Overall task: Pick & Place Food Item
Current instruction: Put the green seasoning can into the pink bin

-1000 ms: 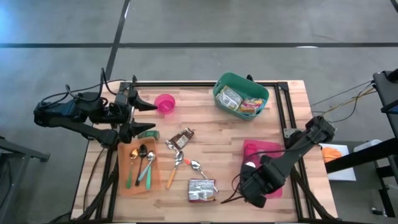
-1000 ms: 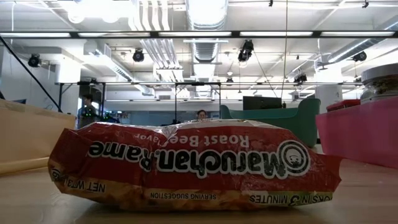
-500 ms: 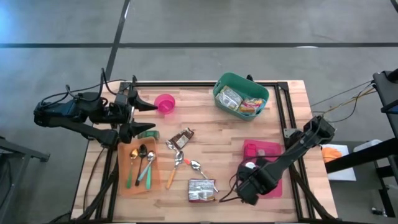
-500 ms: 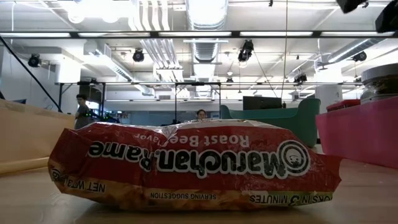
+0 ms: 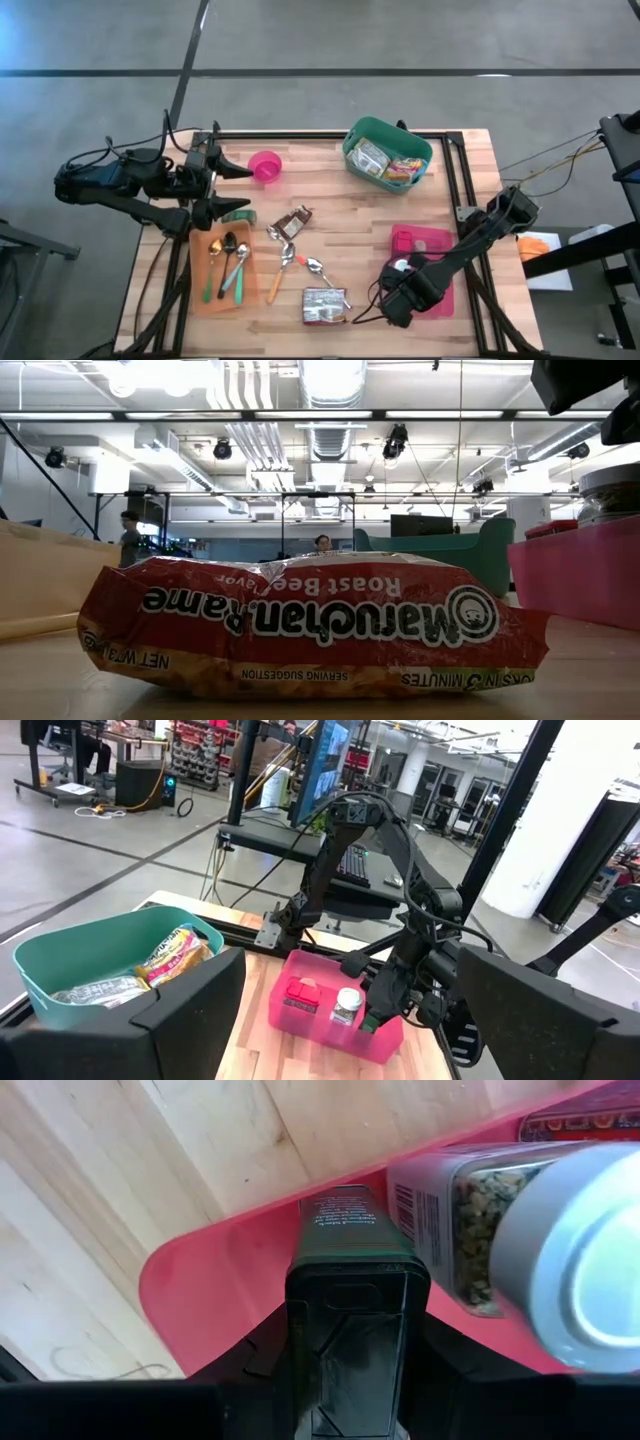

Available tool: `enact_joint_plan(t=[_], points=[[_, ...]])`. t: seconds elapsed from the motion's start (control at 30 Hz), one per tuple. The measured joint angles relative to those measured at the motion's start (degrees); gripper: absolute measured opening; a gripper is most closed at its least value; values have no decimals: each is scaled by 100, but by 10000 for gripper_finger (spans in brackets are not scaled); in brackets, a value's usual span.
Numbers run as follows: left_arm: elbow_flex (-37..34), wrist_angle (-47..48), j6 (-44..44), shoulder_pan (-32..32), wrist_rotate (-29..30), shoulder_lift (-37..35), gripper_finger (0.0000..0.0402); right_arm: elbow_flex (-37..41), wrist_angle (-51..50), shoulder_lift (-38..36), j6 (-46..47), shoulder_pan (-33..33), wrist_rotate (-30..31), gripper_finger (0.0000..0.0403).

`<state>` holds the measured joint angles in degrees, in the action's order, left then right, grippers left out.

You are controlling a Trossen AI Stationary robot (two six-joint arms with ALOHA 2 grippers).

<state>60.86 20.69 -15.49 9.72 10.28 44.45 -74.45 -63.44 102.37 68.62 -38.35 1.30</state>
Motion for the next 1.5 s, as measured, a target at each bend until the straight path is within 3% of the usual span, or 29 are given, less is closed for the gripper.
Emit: enact_joint_plan(t=[0.87, 1.13, 1.5], points=[[-2, 37, -107, 0, 0, 0, 368, 279, 542, -4, -109, 0, -68, 115], [-2, 39, -105, 0, 0, 0, 368, 288, 623, 0, 35, 4, -219, 173], [-2, 63, -107, 0, -2, 0, 368, 286, 658, 0, 242, 2, -355, 181]])
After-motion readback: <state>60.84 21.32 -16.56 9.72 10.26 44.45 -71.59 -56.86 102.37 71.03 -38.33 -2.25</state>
